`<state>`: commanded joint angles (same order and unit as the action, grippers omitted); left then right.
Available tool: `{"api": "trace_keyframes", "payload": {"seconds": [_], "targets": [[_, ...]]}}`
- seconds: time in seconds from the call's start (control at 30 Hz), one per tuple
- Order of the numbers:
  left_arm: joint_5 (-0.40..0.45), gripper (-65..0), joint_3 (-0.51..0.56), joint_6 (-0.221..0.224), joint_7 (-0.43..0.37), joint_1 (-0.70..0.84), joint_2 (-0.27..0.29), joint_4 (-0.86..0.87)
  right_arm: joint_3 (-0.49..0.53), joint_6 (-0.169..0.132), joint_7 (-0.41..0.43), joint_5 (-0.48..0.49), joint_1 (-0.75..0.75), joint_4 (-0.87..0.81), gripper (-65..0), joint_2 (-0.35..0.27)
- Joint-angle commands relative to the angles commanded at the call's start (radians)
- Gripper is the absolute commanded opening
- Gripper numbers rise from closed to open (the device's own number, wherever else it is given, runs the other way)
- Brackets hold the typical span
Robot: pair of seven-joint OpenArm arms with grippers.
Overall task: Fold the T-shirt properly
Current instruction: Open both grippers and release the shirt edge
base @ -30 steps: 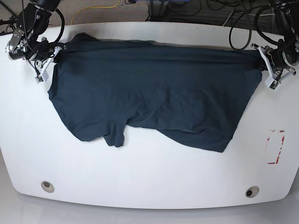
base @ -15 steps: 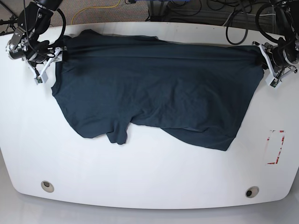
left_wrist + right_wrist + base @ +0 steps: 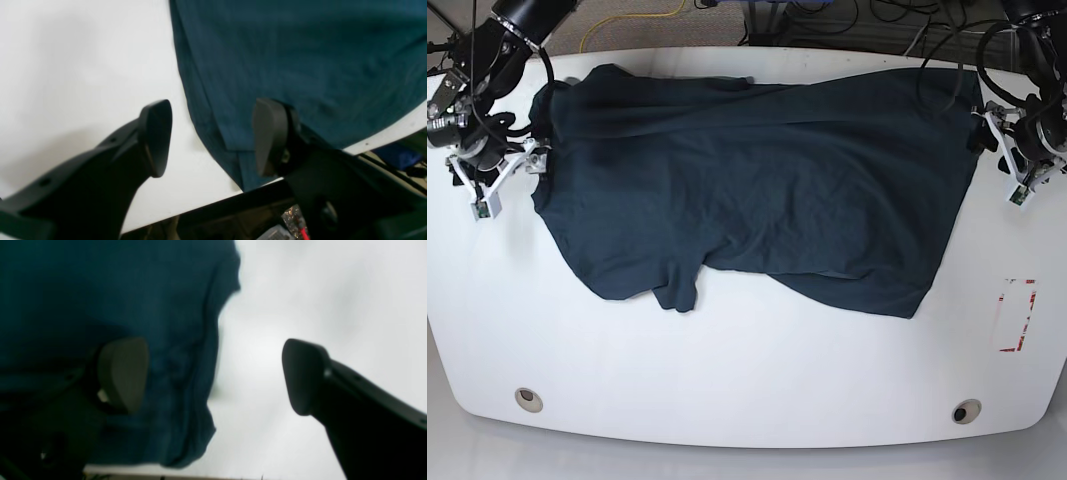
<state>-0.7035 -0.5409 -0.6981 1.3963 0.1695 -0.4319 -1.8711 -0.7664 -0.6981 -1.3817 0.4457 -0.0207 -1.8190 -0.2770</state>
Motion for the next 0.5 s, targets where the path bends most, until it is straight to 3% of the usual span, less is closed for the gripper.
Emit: {"api": "trace_keyframes", "payload": {"seconds": [0.27, 0.5], "targets": [[0.006, -30.4, -0.005, 0.0, 0.0, -0.092, 0.002, 0.089, 0.034, 0.0, 0.035, -0.1, -0.198, 0.221, -4.6, 0.0], [0.006, -30.6, -0.018, 0.0, 0.0, -0.17, -0.002, 0.198, 0.153, 0.0, 0.163, -0.123, -0.299, 0.428, -4.6, -0.034]]}}
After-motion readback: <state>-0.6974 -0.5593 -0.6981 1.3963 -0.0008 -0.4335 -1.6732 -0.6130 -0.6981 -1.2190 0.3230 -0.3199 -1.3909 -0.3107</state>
